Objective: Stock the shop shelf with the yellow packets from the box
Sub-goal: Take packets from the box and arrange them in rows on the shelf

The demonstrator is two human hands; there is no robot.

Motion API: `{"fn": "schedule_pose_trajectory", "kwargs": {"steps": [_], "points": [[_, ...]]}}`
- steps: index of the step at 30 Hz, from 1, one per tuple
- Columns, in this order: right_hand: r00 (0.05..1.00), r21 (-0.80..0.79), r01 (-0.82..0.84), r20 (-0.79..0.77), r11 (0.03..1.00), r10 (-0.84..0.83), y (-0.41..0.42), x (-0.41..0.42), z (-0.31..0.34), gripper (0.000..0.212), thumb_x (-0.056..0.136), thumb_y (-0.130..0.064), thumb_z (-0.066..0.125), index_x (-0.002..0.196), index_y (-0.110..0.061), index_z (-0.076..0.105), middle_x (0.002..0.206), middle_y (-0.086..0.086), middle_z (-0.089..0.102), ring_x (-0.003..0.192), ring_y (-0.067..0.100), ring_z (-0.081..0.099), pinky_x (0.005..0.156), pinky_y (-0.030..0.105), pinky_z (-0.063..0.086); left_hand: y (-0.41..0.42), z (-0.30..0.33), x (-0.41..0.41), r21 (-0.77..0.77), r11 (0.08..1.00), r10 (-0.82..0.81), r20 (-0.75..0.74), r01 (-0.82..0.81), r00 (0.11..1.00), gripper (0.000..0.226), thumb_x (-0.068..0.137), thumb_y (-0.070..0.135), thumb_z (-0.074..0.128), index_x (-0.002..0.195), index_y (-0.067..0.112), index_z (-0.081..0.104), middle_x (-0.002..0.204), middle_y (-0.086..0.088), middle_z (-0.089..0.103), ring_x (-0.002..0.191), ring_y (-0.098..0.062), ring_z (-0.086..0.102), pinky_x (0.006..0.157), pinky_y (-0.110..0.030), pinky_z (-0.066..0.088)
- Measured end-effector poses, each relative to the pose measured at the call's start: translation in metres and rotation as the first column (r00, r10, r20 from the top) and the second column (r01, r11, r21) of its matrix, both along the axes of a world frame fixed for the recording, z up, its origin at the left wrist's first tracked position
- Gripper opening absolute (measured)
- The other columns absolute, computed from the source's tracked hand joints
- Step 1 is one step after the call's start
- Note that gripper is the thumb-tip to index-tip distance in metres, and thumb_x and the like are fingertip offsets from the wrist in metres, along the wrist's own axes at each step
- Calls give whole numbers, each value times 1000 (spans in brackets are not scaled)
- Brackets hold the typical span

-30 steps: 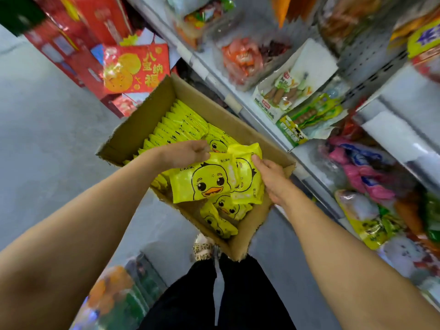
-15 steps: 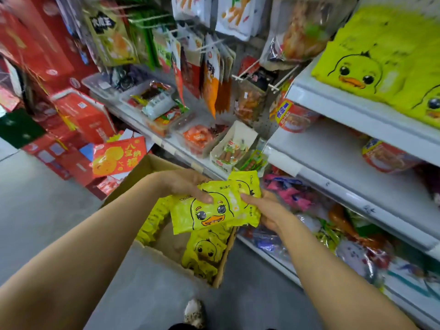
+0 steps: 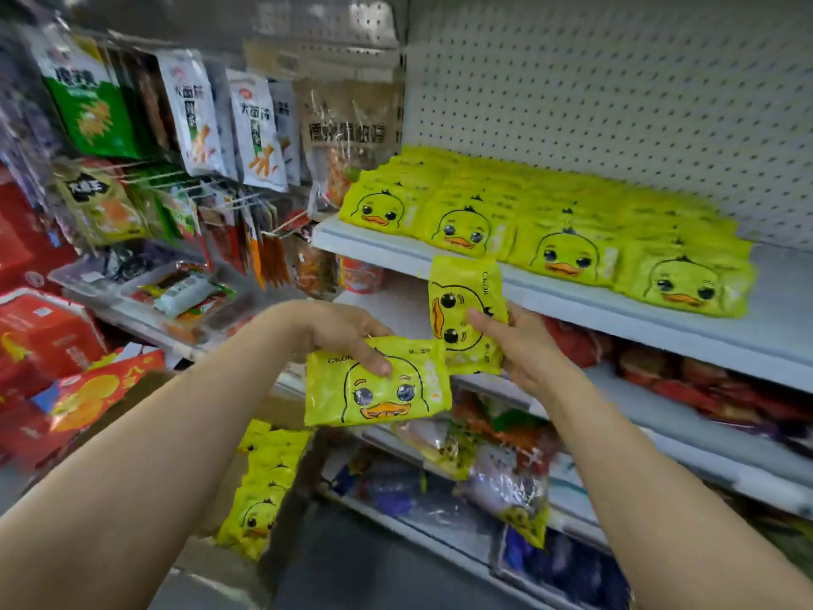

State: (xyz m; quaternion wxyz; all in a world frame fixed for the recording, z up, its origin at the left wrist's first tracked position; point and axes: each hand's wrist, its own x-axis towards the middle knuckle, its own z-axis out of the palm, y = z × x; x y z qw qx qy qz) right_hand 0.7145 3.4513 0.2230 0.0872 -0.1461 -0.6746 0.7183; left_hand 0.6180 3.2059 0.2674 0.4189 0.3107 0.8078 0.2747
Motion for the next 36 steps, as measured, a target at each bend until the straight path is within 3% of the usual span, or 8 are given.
{"fn": "schedule_pose_trajectory", "kwargs": {"steps": [2, 6, 11, 16, 21, 26, 29, 36], "points": [[998, 2, 62, -28, 998, -62, 39, 27, 19, 31, 87, -28, 75, 115, -22, 66, 113, 4, 74, 104, 24, 71, 92, 52, 55, 43, 12, 21, 21, 999, -31, -24, 32, 999, 29, 82, 17, 75, 110, 18, 68, 106, -4, 74, 98, -25, 70, 82, -40, 57], [960, -68, 254, -105, 965, -260, 115, 72, 42, 103, 49, -57, 94, 137, -21, 52, 131, 5, 65, 112, 27, 66, 90, 61, 52, 117, 34, 53, 84, 992, -92, -77, 98, 993, 33, 80, 19, 77, 112, 18, 67, 107, 0, 74, 100, -20, 70, 86, -40, 56], [920, -112, 335, -174, 936, -350, 176, 116, 90, 28, 81, -6, 76, 107, -14, 68, 105, 7, 75, 88, 21, 74, 70, 37, 61, 198, 64, 65, 88, 981, -152, -198, 172, 968, 55, 74, 36, 82, 123, 21, 62, 123, 8, 67, 118, -15, 60, 101, -35, 45], [879, -124, 409, -213, 904, -426, 245, 134, 117, 26, 83, -4, 74, 108, -9, 68, 107, 9, 74, 83, 19, 74, 59, 27, 57, 285, 87, 63, 55, 971, -202, -330, 233, 922, 86, 75, 36, 81, 147, 21, 38, 149, 8, 42, 140, -14, 35, 115, -32, 28], [819, -83, 502, -275, 861, -504, 310, 139, 136, 43, 83, -7, 75, 124, -6, 62, 112, 11, 73, 81, 20, 74, 57, 28, 58, 373, 109, 57, 38, 936, -305, -399, 349, 864, 86, 76, 37, 80, 149, 21, 37, 152, 6, 37, 144, -16, 29, 116, -32, 23], [763, -65, 567, -332, 821, -554, 367, 139, 158, 27, 86, -5, 72, 112, -13, 65, 101, 3, 75, 82, 15, 74, 59, 26, 58, 459, 134, 47, 10, 874, -444, -386, 485, 809, 33, 79, 30, 79, 109, 25, 67, 113, 3, 72, 109, -19, 66, 88, -30, 52], [724, -46, 621, -350, 782, -595, 400, 138, 163, 19, 87, -8, 73, 103, -16, 67, 93, -1, 75, 76, 11, 74, 61, 27, 59, 505, 146, 41, -16, 853, -480, -418, 522, 771, 26, 78, 29, 80, 102, 24, 69, 99, 1, 75, 92, -19, 72, 72, -29, 56], [659, -72, 672, -395, 737, -640, 472, 147, 158, 24, 86, -12, 75, 108, -12, 67, 99, 0, 76, 89, 17, 74, 78, 36, 60, 589, 160, 41, -78, 848, -483, -523, 525, 702, 38, 73, 41, 83, 103, 23, 69, 93, 4, 76, 87, -19, 73, 81, -40, 59]]}}
